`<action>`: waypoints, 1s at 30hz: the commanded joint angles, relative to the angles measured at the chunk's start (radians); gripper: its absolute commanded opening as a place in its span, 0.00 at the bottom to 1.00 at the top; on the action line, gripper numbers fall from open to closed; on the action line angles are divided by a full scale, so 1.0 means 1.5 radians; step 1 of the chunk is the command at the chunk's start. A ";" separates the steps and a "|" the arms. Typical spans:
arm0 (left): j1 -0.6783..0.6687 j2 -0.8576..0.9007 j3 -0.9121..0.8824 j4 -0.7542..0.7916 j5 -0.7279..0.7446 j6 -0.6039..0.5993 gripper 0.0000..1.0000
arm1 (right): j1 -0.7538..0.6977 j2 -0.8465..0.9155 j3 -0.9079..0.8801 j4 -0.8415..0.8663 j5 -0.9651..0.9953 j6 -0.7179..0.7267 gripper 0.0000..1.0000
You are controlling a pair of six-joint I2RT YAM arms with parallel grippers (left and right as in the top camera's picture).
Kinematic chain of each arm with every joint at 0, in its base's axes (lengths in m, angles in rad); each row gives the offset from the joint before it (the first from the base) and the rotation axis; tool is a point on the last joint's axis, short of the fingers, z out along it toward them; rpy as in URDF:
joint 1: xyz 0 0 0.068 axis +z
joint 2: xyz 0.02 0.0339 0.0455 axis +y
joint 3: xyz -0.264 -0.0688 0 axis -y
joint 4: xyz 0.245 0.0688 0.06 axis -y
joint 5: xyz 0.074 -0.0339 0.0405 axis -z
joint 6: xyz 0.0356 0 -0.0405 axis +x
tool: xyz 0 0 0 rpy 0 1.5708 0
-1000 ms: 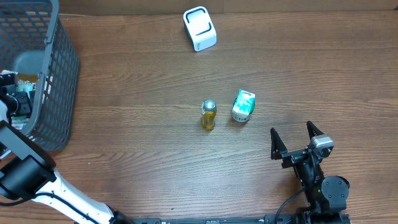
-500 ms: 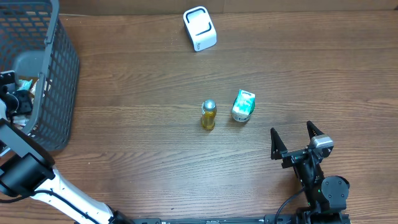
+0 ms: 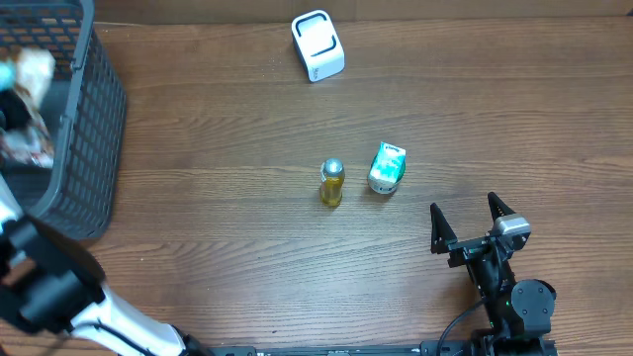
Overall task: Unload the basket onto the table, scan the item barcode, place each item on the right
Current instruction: 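Lift the packets out and carry them toward the scanner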
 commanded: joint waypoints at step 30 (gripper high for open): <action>-0.566 -0.253 -0.392 -0.118 -0.140 -0.318 0.22 | 0.000 -0.006 -0.007 0.003 -0.004 -0.001 1.00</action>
